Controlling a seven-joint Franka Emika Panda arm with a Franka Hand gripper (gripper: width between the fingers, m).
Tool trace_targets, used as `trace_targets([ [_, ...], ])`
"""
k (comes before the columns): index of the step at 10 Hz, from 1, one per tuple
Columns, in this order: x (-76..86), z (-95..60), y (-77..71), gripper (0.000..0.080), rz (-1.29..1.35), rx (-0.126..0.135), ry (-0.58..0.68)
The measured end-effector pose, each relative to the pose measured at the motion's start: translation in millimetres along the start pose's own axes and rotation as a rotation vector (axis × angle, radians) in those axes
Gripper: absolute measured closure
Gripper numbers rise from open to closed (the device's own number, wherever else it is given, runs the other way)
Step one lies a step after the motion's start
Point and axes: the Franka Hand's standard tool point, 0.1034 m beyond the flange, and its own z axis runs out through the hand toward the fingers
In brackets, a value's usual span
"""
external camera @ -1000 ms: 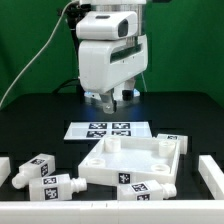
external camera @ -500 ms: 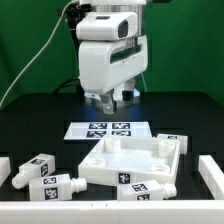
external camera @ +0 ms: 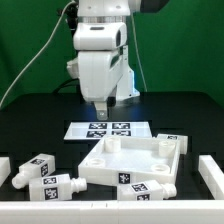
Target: Assemble one leg
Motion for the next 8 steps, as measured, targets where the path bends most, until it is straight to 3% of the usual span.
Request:
trace_targets([
  [1, 14.2, 1.5, -4.8, 0.015, 0.038, 0.015, 0.003],
  [6, 12.7, 3.6, -2.3, 0.015, 0.051, 0.022, 0.002],
  [8, 13.8, 17.2, -17.7, 0.015, 0.043, 0.023, 0.007],
])
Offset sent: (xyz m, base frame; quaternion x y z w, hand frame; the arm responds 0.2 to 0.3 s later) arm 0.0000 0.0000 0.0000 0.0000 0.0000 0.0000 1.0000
